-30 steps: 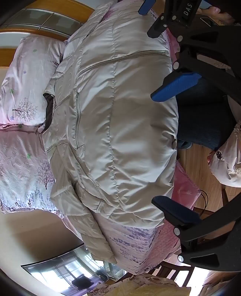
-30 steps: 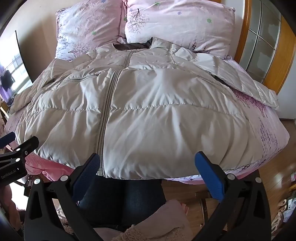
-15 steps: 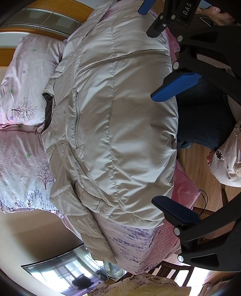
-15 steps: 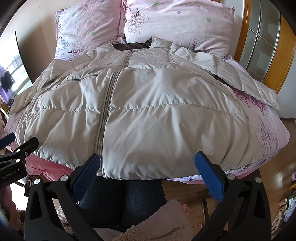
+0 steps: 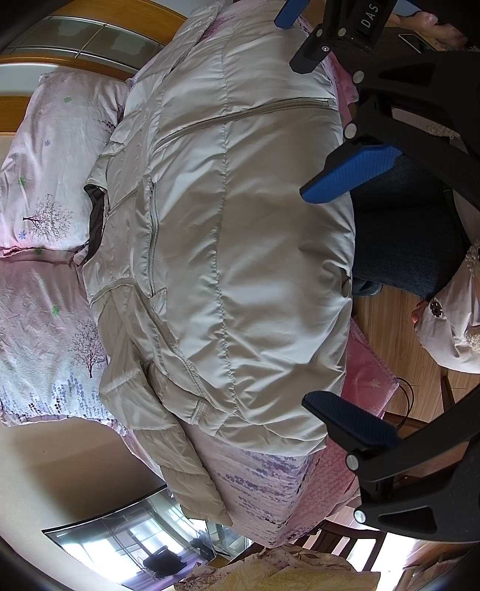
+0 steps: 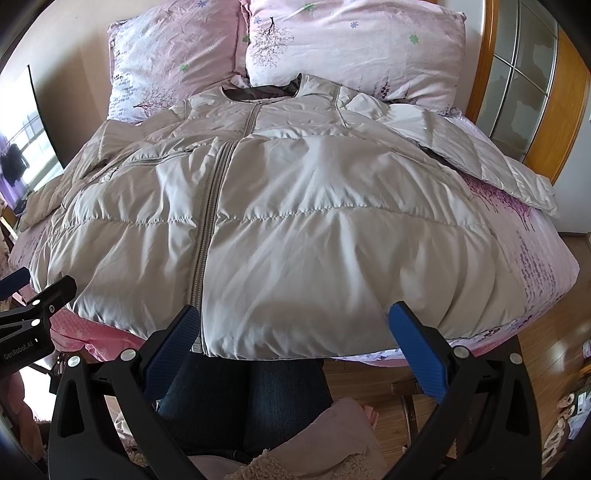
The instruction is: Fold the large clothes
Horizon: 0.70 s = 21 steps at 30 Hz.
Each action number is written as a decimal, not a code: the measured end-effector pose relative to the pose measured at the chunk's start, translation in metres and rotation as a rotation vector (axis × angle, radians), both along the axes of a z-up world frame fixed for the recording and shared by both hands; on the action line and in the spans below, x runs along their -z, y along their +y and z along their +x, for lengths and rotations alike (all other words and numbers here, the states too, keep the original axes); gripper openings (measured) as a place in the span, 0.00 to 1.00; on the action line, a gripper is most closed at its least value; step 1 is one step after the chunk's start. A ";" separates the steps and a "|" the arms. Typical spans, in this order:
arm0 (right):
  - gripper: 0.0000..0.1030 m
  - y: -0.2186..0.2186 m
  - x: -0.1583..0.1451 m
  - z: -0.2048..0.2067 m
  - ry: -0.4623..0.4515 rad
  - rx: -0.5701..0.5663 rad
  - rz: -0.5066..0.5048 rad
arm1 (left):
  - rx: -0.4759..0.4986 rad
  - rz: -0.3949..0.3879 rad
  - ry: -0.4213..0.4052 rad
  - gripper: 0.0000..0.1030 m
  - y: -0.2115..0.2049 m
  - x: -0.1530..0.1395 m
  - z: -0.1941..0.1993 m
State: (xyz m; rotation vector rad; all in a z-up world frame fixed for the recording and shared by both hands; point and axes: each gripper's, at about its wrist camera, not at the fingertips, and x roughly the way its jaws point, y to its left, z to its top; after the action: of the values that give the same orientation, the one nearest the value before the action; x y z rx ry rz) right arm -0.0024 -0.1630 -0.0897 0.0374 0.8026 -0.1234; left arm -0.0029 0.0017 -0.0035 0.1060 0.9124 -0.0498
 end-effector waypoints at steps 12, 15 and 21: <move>0.99 -0.001 0.000 0.001 -0.001 0.001 0.004 | 0.000 0.001 0.000 0.98 0.000 0.000 0.000; 0.99 -0.001 0.000 0.001 -0.002 0.000 0.003 | -0.001 0.002 0.000 0.98 0.000 0.000 0.000; 0.99 -0.002 0.001 0.001 -0.006 0.002 0.010 | -0.004 0.001 0.001 0.98 0.006 0.004 0.002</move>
State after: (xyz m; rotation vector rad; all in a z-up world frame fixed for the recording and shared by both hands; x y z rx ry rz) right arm -0.0010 -0.1654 -0.0906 0.0483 0.7975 -0.1215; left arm -0.0005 0.0073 -0.0075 0.1048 0.9137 -0.0453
